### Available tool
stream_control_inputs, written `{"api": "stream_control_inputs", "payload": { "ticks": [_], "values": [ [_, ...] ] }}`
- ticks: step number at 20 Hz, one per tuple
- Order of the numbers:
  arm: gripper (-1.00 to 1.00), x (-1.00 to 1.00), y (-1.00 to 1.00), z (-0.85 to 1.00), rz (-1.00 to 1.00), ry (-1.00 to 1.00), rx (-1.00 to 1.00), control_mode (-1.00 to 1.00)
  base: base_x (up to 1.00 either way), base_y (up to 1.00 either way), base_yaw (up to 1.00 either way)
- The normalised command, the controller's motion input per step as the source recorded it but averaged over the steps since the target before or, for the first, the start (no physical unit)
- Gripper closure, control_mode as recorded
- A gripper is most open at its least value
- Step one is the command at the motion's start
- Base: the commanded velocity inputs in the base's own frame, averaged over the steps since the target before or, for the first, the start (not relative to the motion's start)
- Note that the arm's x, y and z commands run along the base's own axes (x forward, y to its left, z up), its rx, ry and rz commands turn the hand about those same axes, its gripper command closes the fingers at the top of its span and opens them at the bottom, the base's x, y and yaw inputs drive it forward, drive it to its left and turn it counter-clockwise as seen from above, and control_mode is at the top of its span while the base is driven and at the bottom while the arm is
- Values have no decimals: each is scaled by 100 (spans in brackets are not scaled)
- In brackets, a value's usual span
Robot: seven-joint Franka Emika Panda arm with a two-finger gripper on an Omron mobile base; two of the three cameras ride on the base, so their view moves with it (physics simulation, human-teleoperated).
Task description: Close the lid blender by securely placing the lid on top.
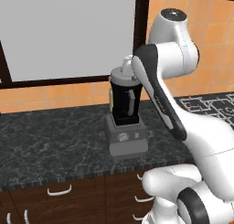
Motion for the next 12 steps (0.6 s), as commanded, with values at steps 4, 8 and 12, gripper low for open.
{"api": "stream_control_inputs", "payload": {
  "ticks": [4,8,12],
  "values": [
    [-100,-20,-97,0,3,-11,44,-100,0,0,0],
    [-100,-14,-87,0,1,-7,39,-100,0,0,0],
    [-100,-7,-53,0,1,-3,23,-100,0,0,0]
  ]
}}
